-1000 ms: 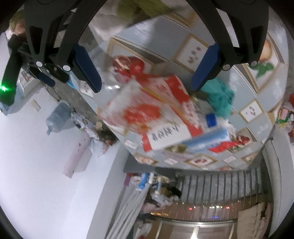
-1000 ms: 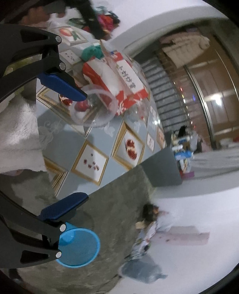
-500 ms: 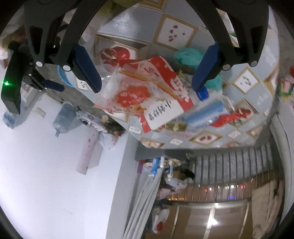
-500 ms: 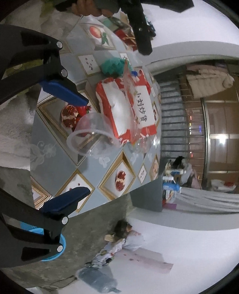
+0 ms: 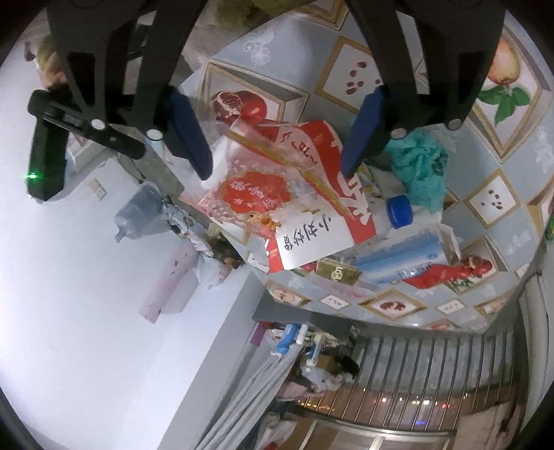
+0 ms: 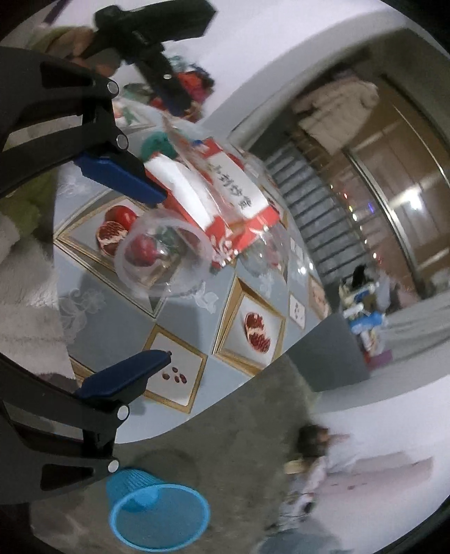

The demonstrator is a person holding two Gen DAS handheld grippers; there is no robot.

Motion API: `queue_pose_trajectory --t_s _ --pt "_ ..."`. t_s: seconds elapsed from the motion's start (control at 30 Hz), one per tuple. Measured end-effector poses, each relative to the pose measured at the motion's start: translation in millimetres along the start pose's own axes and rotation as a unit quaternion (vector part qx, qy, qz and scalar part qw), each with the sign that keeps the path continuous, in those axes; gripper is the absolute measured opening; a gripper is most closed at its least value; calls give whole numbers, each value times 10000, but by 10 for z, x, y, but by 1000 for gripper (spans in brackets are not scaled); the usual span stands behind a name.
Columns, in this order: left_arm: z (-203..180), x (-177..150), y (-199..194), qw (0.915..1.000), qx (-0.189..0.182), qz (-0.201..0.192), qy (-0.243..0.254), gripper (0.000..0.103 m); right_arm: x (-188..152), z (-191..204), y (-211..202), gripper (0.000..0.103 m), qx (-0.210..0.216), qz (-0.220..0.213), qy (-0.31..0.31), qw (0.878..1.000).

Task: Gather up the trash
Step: 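Close the right gripper on the clear cup rim while the left grips the clear bag, then lift the clear bag with the left gripper while the right gripper lifts the cup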

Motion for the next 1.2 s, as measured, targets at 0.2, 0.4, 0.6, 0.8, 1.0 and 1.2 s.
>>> queue_pose_trajectory --t_s 0.2,0.4,0.6,0.8,1.0,1.2 --pt "36 24 173 9996 107 231 -108 50 70 -52 330 61 262 348 392 9983" --pt "72 -38 307 9984 212 497 -156 36 61 39 614 51 336 538 109 9979" --pt "40 -77 324 9979 207 605 -122 25 70 170 747 49 566 537 -312 9965" --pt "35 -89 327 9977 246 635 -64 11 60 207 866 37 689 600 -597 9940" --pt "30 -86 318 9976 295 618 60 2 15 221 876 21 632 592 -776 9932" --pt "21 -56 298 9979 325 534 165 0 8 206 828 14 614 511 -819 9934"
Point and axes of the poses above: each gripper's, at about its wrist camera, not at the fingertips, and y roughly the way its jaws point, z to its left, x to its top, the point moved 9 cm from there along y, roughly the way its jaws point, and after that the axes turned 9 degrees about -x, right-handed, at the moved point
